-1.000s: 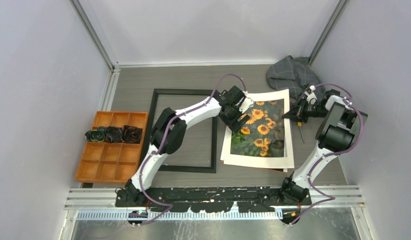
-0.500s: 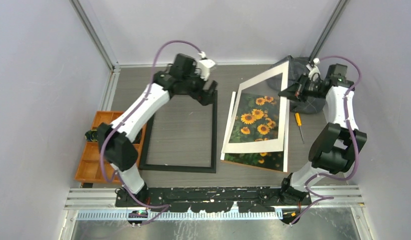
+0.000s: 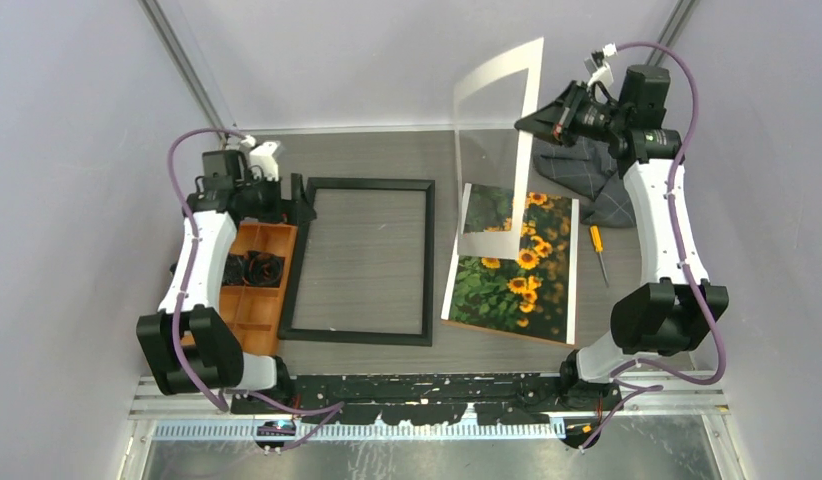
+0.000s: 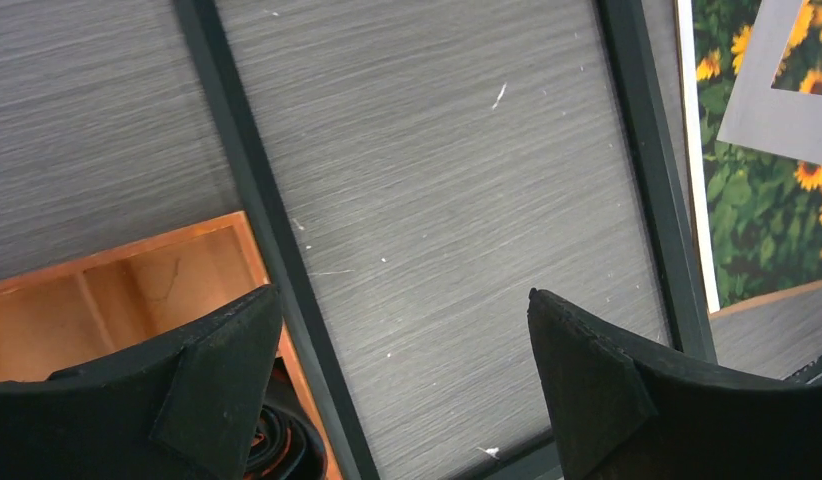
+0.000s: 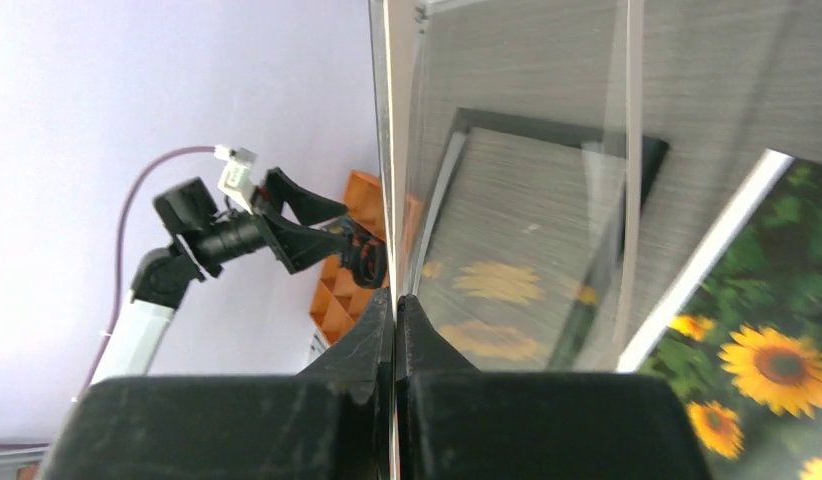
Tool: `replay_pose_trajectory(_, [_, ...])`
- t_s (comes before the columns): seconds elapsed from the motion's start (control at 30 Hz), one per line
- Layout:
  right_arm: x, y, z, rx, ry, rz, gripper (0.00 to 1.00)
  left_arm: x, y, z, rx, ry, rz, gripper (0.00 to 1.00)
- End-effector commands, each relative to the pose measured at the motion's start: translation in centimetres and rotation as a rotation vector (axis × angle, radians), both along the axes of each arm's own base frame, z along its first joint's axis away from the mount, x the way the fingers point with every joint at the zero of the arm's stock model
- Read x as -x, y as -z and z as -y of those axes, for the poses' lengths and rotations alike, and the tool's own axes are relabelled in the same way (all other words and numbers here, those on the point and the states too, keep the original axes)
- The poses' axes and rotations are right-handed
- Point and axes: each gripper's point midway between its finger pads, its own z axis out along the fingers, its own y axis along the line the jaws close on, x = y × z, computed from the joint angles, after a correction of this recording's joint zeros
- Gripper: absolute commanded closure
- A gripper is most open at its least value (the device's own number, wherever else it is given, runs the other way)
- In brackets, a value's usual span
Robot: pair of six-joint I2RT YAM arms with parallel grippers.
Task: Take the photo out of the frame
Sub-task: Place the photo frame item at the center of the board.
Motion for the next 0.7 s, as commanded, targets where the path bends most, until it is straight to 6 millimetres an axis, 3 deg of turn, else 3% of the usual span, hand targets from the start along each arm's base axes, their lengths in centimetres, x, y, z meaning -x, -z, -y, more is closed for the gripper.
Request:
replay_pose_trajectory(0.0, [0.6, -6.2, -3.7, -0.090, -0.043, 0.122, 0.99, 0.1, -2.6, -1.1, 0.079, 0.007, 0.116, 0.06])
replay_pose_trajectory(0.2, [2.1, -9.5, -8.6, -0.194, -0.146, 0.162, 0.99, -0.2, -3.1, -2.9, 0.083, -0.046, 0.134, 0.06])
replay_pose_trajectory(0.43, [2.7, -12.2, -11.4, -0.344, -0.201, 0.182, 0.99, 0.0, -2.5, -4.0, 0.077, -0.086, 0.142, 0.06])
replay_pose_trajectory(0.5, [2.3, -11.0, -11.9, -0.351, -0.196, 0.159, 0.99, 0.0, -2.6, -4.5, 0.095, -0.103, 0.145, 0.06])
replay_pose_trajectory(0.57, [1.3, -8.2, -12.3, -0.349, -0.183, 0.123, 0.99, 0.0, -2.7, -5.0, 0.114, -0.118, 0.146, 0.06])
replay_pose_trajectory(0.67, [-0.4, -0.9, -12.5, -0.314, -0.147, 0.019, 0.99, 0.1, -3.0, -5.4, 0.131, -0.131, 0.151, 0.06])
